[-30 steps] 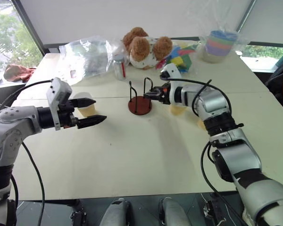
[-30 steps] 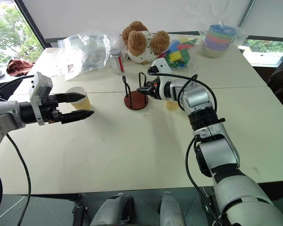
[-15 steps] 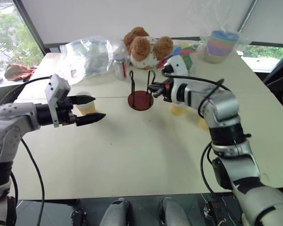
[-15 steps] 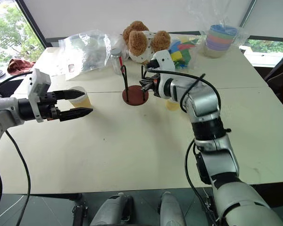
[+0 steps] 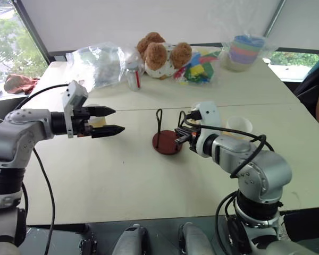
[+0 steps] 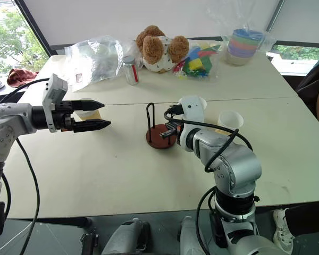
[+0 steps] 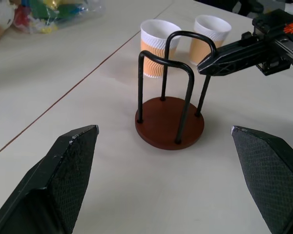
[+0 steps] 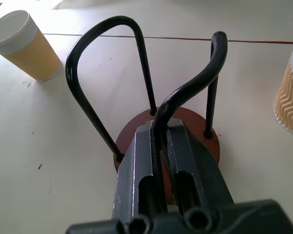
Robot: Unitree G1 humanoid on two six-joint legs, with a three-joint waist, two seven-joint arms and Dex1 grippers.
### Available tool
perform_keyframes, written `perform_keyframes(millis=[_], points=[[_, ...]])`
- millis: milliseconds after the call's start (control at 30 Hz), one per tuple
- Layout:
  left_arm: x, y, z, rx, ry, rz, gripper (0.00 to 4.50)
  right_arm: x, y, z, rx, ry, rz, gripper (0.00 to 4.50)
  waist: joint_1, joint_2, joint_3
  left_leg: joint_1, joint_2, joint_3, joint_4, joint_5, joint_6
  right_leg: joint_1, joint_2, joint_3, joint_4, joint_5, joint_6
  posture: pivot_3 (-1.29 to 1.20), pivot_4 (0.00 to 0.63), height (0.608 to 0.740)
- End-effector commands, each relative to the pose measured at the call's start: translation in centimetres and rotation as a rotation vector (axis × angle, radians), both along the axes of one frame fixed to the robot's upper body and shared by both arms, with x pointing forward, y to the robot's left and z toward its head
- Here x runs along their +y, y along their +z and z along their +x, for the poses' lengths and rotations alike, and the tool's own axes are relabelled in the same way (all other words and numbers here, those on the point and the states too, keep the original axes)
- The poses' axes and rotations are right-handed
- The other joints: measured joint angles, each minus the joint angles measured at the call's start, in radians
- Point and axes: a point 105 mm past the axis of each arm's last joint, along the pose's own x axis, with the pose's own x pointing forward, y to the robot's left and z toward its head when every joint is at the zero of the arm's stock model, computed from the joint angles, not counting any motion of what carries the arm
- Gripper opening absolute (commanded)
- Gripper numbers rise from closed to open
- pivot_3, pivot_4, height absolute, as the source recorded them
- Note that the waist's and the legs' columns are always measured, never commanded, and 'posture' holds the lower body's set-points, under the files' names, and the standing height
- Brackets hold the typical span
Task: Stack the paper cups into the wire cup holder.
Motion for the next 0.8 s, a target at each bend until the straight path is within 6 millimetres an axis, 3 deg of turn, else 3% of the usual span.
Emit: perform_keyframes(millis=[33, 133, 233, 400, 433, 700, 800], points=[[-0.3, 0.9, -0.2, -0.039, -0.020, 0.004, 4.50, 0.1, 0.8, -0.6, -0.041, 0.010, 0.028, 0.03, 0.000, 0.000, 0.000, 0.000, 0.000, 0.000, 0.000, 0.000, 0.000, 0.000, 0.000, 0.000, 0.000, 0.000, 0.000, 0.00, 0.150, 0.740], [-0.4, 0.8, -0.2, -0.038, -0.022, 0.003, 4.50, 0.3, 0.8, -0.8, -0.042, 0.022, 0.025, 0.03, 0.000, 0.000, 0.000, 0.000, 0.001, 0.000, 0.000, 0.000, 0.000, 0.000, 0.001, 0.000, 0.000, 0.000, 0.000, 0.00, 0.150, 0.740], [-0.7, 0.6, -0.3, -0.034, -0.029, -0.003, 4.50, 0.2, 0.7, -1.0, -0.053, 0.034, -0.003, 1.04, 0.003, 0.000, 0.000, 0.000, 0.001, 0.000, 0.000, 0.000, 0.000, 0.000, 0.000, 0.000, 0.000, 0.000, 0.000, 0.00, 0.150, 0.740], [-0.7, 0.4, -0.2, -0.030, -0.030, -0.004, 4.50, 0.6, 1.3, -1.7, -0.084, 0.114, -0.034, 3.50, 0.002, 0.000, 0.000, 0.000, 0.000, 0.000, 0.000, 0.000, 0.000, 0.000, 0.000, 0.000, 0.000, 0.000, 0.000, 0.00, 0.150, 0.740], [-0.7, 0.4, -0.2, -0.030, -0.031, -0.006, 4.50, 0.7, 1.3, -2.0, -0.075, 0.135, -0.015, 3.75, 0.002, 0.000, 0.000, 0.000, 0.001, 0.000, 0.000, 0.000, 0.000, 0.000, 0.001, 0.000, 0.000, 0.000, 0.000, 0.00, 0.150, 0.740], [-1.2, 0.4, -0.2, -0.012, -0.076, -0.015, 4.50, -0.4, 1.7, -4.4, -0.055, 0.265, 0.086, 3.75, 0.006, 0.000, 0.000, 0.000, 0.001, 0.000, 0.000, 0.000, 0.000, 0.001, 0.001, 0.000, -0.001, 0.000, 0.000, 0.00, 0.150, 0.740], [-2.3, 0.5, -0.2, -0.009, -0.115, -0.047, 4.50, -0.8, 2.3, -5.5, -0.056, 0.362, 0.137, 3.75, 0.006, 0.000, 0.000, 0.001, 0.001, 0.000, 0.000, 0.000, 0.000, 0.002, 0.001, 0.000, -0.001, 0.000, 0.000, 0.00, 0.150, 0.740]])
